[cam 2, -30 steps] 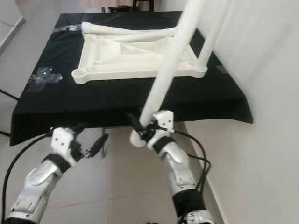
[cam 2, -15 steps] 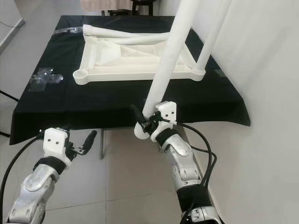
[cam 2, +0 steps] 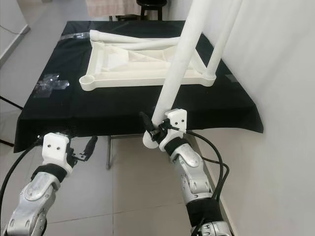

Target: Building children table

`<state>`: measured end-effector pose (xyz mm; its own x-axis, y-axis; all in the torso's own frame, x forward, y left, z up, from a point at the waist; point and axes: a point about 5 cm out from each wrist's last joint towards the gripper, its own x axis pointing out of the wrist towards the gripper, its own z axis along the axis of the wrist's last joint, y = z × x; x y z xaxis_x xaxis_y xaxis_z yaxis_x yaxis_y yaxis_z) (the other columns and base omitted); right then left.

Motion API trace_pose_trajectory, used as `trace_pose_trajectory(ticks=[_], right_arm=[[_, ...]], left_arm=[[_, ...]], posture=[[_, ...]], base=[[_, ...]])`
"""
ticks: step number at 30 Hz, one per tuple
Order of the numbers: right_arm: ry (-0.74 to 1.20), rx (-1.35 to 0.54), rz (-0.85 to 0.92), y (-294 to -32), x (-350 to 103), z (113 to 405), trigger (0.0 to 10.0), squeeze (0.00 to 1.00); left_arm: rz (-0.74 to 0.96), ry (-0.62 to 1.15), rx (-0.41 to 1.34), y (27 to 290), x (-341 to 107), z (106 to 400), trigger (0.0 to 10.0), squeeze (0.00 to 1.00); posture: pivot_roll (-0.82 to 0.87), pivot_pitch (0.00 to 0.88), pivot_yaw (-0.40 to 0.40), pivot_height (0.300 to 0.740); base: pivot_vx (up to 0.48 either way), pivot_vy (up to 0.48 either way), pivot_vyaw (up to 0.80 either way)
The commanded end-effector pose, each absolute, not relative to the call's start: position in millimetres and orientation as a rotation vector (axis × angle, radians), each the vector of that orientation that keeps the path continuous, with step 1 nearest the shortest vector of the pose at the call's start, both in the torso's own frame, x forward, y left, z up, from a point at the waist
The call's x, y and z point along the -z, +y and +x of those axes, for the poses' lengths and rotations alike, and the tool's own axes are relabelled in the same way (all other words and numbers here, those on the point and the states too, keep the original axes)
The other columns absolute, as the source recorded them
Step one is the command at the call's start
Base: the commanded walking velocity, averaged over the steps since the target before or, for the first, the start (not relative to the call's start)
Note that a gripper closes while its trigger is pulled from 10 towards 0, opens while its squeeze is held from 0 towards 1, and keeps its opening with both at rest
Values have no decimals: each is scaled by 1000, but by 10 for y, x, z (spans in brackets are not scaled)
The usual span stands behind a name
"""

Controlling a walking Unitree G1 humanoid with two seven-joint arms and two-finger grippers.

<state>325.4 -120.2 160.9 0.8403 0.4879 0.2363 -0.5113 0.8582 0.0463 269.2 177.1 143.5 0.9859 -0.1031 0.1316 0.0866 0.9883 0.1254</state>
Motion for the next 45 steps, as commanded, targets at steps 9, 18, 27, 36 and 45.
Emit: trace_pose_trajectory(ticks=[9, 18, 27, 36, 45], right_arm=[[-254, -521, 102, -1196, -1740, 3295, 10000, 0], [-282, -498, 93, -1194, -1838, 3350, 10000, 0], [-314, -517, 140, -1173, -1939, 3366, 10000, 0], [-314, -525, 133, -1176, -1986, 3382, 10000, 0], [-323, -535, 97, -1158, -1994, 3370, 10000, 0]], left_arm=[[85, -131, 133, 1746, -1496, 2690, 10000, 0], [115, -182, 195, 1647, -1651, 2698, 10000, 0], [125, -193, 227, 1635, -1712, 2676, 10000, 0], [128, -200, 247, 1614, -1775, 2678, 10000, 0], [123, -184, 267, 1571, -1732, 2655, 10000, 0]], posture=[[39, 89, -33, 740], [44, 95, -33, 740], [62, 97, -21, 740], [72, 104, -26, 740], [71, 107, -29, 740]], base=[[0, 0, 0], [0, 0, 0], [57, 0, 444], [259, 0, 444], [262, 0, 356]])
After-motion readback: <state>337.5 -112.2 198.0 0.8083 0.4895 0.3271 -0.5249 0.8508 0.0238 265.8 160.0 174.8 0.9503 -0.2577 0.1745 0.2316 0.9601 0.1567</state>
